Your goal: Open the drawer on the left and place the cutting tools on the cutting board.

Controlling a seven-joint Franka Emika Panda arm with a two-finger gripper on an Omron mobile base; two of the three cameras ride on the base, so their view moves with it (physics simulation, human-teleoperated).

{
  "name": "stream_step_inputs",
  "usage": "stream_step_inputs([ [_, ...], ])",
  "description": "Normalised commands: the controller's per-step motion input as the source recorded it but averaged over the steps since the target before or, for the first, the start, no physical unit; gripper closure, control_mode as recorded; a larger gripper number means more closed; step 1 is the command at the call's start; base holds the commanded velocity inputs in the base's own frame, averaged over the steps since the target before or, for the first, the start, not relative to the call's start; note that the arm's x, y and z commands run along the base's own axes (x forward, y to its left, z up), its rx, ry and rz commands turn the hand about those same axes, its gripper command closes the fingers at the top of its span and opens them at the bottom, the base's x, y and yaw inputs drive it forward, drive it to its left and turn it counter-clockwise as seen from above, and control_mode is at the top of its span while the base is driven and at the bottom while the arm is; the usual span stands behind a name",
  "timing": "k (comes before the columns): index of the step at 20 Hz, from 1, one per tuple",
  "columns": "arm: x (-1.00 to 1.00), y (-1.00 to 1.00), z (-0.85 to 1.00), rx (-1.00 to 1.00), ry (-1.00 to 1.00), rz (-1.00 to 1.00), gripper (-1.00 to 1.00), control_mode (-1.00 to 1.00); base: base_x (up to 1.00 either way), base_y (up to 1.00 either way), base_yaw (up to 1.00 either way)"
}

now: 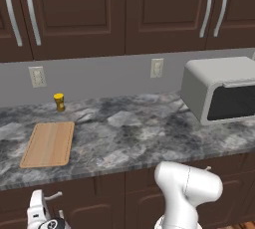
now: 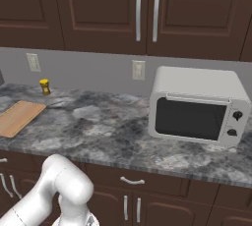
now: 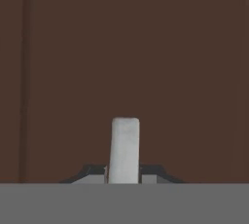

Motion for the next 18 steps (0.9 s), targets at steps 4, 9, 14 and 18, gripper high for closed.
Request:
stream_step_inputs([
  [4, -0.34, 0.00, 0.00, 0.00, 0.00, 0.01, 1.00, -1.00, 0.00, 0.00, 0.00],
  [9, -0.42, 0.00, 0.00, 0.00, 0.00, 0.01, 1.00, -1.00, 0.00, 0.00, 0.00],
  [14, -0.47, 0.00, 0.00, 0.00, 0.00, 0.01, 1.00, -1.00, 0.00, 0.00, 0.00],
  [18, -0.51, 0.00, 0.00, 0.00, 0.00, 0.00, 1.00, -1.00, 0.00, 0.00, 0.00],
])
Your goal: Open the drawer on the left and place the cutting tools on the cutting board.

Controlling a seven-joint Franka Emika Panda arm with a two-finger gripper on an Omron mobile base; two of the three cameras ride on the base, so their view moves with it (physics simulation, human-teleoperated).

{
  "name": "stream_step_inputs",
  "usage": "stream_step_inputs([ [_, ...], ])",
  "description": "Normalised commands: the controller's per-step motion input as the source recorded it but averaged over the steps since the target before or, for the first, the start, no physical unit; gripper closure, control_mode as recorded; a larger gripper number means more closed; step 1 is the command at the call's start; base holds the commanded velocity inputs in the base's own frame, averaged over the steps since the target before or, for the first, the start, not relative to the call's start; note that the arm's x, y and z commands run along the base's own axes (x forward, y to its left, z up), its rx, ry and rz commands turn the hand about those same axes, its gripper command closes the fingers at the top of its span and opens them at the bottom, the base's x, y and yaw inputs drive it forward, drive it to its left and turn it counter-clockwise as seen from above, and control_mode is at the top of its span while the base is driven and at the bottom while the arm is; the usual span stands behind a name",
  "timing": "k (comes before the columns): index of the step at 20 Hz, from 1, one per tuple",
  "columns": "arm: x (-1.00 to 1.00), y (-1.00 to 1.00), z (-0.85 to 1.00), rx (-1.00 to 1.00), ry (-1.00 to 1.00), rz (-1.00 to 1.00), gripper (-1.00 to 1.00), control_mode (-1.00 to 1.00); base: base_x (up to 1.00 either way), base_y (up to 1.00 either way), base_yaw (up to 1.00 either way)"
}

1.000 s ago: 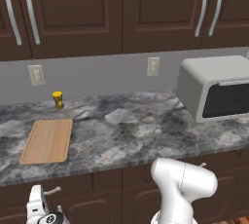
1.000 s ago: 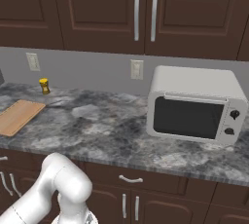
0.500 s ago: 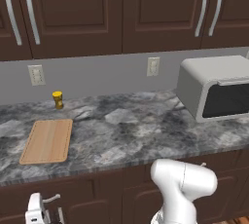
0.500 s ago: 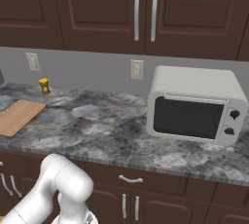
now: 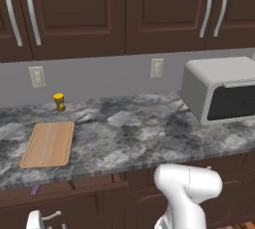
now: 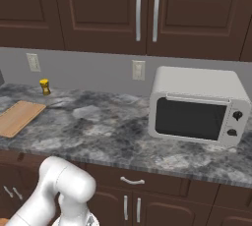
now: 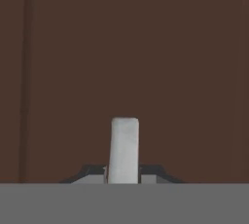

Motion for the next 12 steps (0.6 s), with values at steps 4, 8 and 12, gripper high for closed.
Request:
stream_step_inputs([
  [4, -0.55, 0.00, 0.00, 0.00, 0.00, 0.00, 1.00, -1.00, 0.00, 0.00, 0.00],
  [8, -0.58, 0.00, 0.00, 0.00, 0.00, 0.00, 1.00, -1.00, 0.00, 0.00, 0.00],
  [12, -0.53, 0.00, 0.00, 0.00, -0.01, 0.00, 1.00, -1.00, 0.00, 0.00, 0.00],
])
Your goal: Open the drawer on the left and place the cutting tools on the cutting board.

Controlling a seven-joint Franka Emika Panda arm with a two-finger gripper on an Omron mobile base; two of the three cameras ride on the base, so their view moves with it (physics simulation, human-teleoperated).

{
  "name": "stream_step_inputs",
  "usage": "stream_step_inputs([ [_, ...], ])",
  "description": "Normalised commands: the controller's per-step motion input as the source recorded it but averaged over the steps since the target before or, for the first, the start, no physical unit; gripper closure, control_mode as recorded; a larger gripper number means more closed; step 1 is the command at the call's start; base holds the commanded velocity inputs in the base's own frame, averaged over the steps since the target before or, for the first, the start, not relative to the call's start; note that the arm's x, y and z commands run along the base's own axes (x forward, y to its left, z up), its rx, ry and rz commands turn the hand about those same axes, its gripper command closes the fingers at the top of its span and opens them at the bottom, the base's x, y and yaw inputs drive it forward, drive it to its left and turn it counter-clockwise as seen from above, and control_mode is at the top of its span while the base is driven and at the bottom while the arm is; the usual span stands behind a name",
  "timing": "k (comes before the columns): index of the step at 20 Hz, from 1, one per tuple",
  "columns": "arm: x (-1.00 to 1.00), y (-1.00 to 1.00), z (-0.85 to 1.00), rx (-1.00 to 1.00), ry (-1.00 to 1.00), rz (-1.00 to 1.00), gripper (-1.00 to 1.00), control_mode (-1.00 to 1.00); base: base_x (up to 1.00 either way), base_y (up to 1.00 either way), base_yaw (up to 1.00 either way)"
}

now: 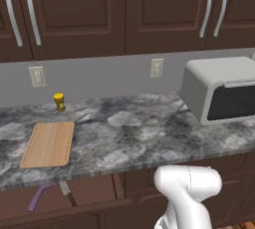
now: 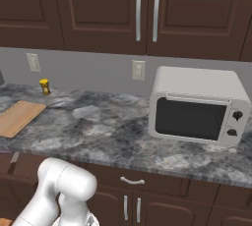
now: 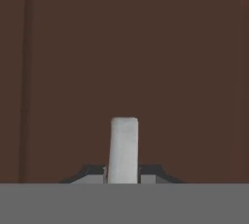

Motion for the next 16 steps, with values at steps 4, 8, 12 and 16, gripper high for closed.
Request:
stream_step_inputs([
  [4, -0.49, 0.00, 0.00, 0.00, -0.01, 0.00, 1.00, -1.00, 0.00, 0.00, 0.00],
  [8, -0.50, 0.00, 0.00, 0.00, -0.01, 0.00, 1.00, -1.00, 0.00, 0.00, 0.00],
  [12, -0.50, 0.00, 0.00, 0.00, 0.00, 0.00, 1.00, -1.00, 0.00, 0.00, 0.00],
  [16, -0.47, 0.00, 0.00, 0.00, 0.00, 0.00, 1.00, -1.00, 0.00, 0.00, 0.00],
])
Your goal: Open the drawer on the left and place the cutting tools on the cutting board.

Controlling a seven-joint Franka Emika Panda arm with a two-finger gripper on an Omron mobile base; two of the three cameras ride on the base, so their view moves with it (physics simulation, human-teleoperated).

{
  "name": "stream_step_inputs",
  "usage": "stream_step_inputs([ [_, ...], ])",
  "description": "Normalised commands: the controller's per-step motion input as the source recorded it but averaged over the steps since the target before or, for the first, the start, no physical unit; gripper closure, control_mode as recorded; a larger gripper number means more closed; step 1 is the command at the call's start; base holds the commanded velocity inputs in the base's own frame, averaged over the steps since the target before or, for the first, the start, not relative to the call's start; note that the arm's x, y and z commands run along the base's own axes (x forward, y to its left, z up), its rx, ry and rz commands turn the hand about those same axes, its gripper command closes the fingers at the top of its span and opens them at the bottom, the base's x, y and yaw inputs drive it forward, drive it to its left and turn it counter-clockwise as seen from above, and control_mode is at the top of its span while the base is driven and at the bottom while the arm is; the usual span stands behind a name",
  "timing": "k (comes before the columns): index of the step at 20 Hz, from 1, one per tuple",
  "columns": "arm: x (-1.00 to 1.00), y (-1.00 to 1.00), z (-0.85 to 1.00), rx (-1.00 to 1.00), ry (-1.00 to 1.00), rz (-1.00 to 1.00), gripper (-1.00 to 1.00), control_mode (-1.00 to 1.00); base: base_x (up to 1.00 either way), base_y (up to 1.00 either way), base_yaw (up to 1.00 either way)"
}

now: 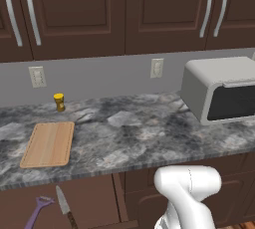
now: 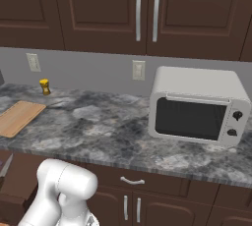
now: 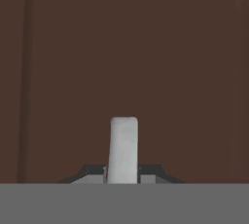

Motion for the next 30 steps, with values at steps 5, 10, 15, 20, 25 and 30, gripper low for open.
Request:
stream_step_inputs([
  [5, -0.46, 0.00, 0.00, 0.00, 0.00, 0.00, 1.00, -1.00, 0.00, 0.00, 0.00],
  [10, -0.51, 0.00, 0.00, 0.00, 0.00, 0.00, 1.00, -1.00, 0.00, 0.00, 0.00],
  [15, -0.52, 0.00, 0.00, 0.00, -0.01, 0.00, 1.00, -1.00, 0.00, 0.00, 0.00],
  [20, -0.39, 0.00, 0.00, 0.00, 0.00, 0.00, 1.00, -1.00, 0.00, 0.00, 0.00],
  [25, 0.00, 0.00, 0.00, 0.00, 0.00, 0.00, -1.00, -1.00, 0.00, 0.00, 0.00],
  [30, -0.40, -0.03, 0.03, 0.00, -0.05, 0.00, -1.00, -1.00, 0.00, 0.00, 0.00],
])
